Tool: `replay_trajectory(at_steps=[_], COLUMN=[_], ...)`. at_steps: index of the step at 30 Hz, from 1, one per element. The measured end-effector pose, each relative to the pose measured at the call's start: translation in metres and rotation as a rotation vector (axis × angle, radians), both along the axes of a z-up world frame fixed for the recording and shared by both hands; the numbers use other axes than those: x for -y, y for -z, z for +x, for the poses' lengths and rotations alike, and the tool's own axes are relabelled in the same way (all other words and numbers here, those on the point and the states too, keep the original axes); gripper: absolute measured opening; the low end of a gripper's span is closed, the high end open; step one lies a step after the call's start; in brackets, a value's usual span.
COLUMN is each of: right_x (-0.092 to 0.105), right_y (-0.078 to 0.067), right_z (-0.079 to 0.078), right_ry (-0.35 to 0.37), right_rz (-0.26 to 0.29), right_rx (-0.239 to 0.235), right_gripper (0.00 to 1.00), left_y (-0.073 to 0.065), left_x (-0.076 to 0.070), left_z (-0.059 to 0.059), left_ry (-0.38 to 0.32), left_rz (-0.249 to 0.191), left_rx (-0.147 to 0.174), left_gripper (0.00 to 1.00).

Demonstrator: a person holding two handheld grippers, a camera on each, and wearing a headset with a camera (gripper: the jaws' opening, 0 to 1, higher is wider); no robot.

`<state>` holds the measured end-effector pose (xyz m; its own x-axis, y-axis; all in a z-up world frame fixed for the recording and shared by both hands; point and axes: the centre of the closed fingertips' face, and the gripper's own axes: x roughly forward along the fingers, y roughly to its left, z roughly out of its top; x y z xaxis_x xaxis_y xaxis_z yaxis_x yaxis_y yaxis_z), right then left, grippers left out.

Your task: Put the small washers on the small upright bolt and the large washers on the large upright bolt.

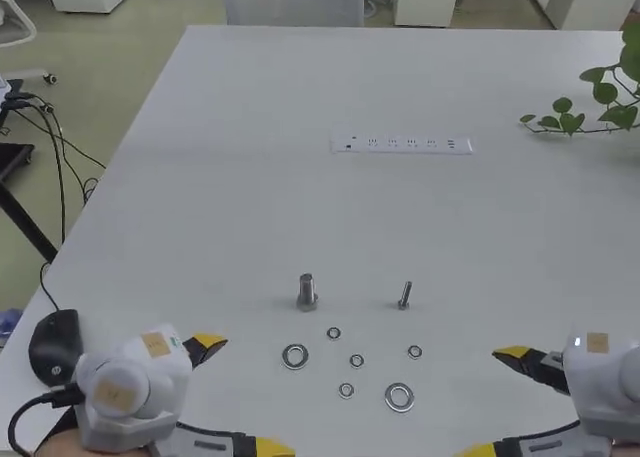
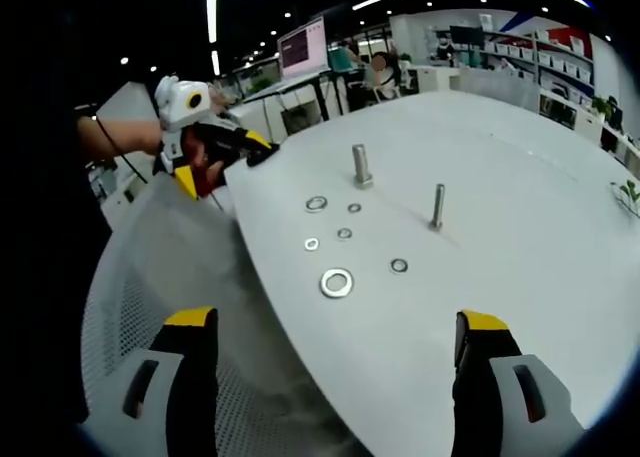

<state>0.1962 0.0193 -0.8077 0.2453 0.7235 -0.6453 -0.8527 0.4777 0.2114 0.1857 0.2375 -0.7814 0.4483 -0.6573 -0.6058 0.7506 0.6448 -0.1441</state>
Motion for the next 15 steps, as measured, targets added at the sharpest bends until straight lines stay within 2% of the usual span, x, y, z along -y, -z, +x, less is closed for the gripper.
replay_trajectory(at_steps=[4, 5, 7, 11, 12, 13, 14, 15], right_x=[0.0, -0.001, 0.004, -0.003, -0.005, -0.007, -0.007, -0.009], right_y=[-0.004, -0.005, 0.0, -0.009, -0.012, -0.013, -0.014, -0.015], right_z=[0.003, 0.004, 0.003, 0.008, 0.01, 0.011, 0.012, 0.014], right_ry=[0.007, 0.007, 0.005, -0.015, -0.021, -0.025, -0.027, -0.039], right_rz=[0.007, 0.002, -0.05, -0.041, -0.044, -0.045, -0.047, -0.057], right_rx=[0.007, 0.003, -0.022, -0.002, 0.007, 0.011, 0.013, 0.024], right_gripper=[0.99, 0.99, 1.0, 0.97, 0.96, 0.96, 0.95, 0.95], left_y=[0.002, 0.005, 0.007, 0.008, 0.007, 0.005, 0.004, 0.003], left_x=[0.001, 0.001, 0.001, 0.003, 0.004, 0.008, 0.01, 0.009], left_z=[0.0, 0.001, 0.001, 0.0, 0.001, -0.002, -0.003, 0.0], left_ry=[0.015, 0.018, 0.021, 0.03, 0.035, 0.035, 0.034, 0.036], left_rz=[0.013, 0.02, 0.02, 0.022, 0.016, -0.016, -0.028, -0.02], left_rx=[0.007, 0.003, 0.0, -0.006, -0.004, -0.032, -0.043, -0.032], left_gripper=[0.93, 0.93, 0.92, 0.94, 0.95, 0.97, 0.99, 0.99])
